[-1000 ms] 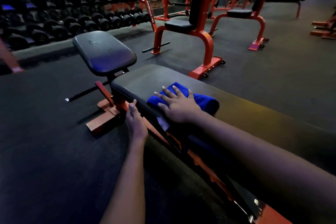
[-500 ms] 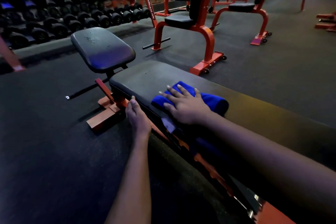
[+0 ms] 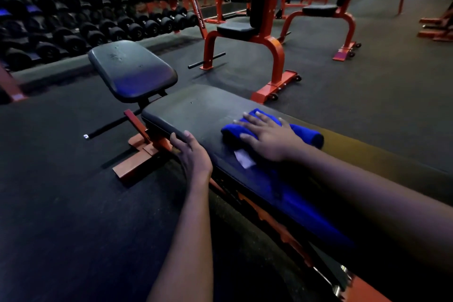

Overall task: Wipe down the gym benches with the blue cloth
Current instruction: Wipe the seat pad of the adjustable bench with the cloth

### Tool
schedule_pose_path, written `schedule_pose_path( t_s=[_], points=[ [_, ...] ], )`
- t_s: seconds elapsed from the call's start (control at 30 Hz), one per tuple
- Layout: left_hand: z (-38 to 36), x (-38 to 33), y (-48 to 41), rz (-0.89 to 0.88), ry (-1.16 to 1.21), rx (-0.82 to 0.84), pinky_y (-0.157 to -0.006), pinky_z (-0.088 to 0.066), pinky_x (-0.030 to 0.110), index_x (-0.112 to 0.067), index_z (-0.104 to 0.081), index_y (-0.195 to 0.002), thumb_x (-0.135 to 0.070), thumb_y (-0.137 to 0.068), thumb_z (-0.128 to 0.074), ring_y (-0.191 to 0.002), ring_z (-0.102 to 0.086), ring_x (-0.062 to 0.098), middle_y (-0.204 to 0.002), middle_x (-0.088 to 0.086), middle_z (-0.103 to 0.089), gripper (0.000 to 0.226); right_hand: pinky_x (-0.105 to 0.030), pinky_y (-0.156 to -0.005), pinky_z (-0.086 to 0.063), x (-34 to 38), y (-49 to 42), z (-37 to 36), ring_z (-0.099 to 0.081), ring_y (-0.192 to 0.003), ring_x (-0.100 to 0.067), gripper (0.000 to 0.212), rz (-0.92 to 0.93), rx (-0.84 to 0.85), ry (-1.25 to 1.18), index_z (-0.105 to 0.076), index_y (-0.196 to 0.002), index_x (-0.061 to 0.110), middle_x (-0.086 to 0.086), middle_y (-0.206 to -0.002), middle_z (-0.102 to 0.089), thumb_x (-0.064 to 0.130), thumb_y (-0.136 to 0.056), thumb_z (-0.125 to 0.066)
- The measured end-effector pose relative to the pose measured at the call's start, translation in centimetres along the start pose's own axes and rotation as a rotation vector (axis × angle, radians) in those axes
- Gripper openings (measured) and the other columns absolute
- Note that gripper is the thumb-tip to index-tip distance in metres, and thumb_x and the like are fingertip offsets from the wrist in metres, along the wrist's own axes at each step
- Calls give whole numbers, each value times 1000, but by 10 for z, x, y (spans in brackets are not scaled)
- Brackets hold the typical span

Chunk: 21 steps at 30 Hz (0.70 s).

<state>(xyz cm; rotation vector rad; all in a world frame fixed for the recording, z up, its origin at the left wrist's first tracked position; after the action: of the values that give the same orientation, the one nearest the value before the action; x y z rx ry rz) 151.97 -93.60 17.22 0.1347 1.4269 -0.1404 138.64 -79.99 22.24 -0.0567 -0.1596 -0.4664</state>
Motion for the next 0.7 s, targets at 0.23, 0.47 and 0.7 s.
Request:
schedule_pose_path(
  t_s=[0.23, 0.47, 0.7],
  points=[
    [0, -3, 1, 7, -12, -12, -108, -27, 38, -14, -15, -154, -43, -105, -21, -135, -37, 38, -151, 28, -28, 58, -58, -119, 0, -1, 7, -5, 3, -152, -10, 53, 74, 22, 28, -11, -150, 56, 21, -163, 1, 64, -98, -23],
    [-12, -14, -18, 76, -18, -86, -112, -24, 43, -14, -10, -156, -50, -103, -18, -138, -31, 39, -153, 28, -24, 65, -55, -120, -8, -56, -19, 9, -1, -151, -7, 51, -67, 36, 11, -14, -151, 52, 22, -163, -2, 58, -101, -26],
    [-12, -8, -20, 34, -52, -124, -113, -26, 44, -13, -12, -156, -50, -103, -20, -138, -32, 41, -152, 29, -25, 65, -56, -120, -4, -41, -45, 4, 0, -152, -14, 52, -34, 54, 59, -9, -151, 53, 18, -164, 1, 59, -101, -22]
  ],
)
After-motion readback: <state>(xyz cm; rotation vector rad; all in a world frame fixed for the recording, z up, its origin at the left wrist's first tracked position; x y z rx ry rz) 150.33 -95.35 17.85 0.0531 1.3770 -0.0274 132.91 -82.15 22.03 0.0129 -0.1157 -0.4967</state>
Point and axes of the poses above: each hand's wrist, its own y-axis away from the middle knuckle, its own z-axis out of the back of the hand, x = y × z, the point moved 2 cm from there along -y, towards the middle knuckle
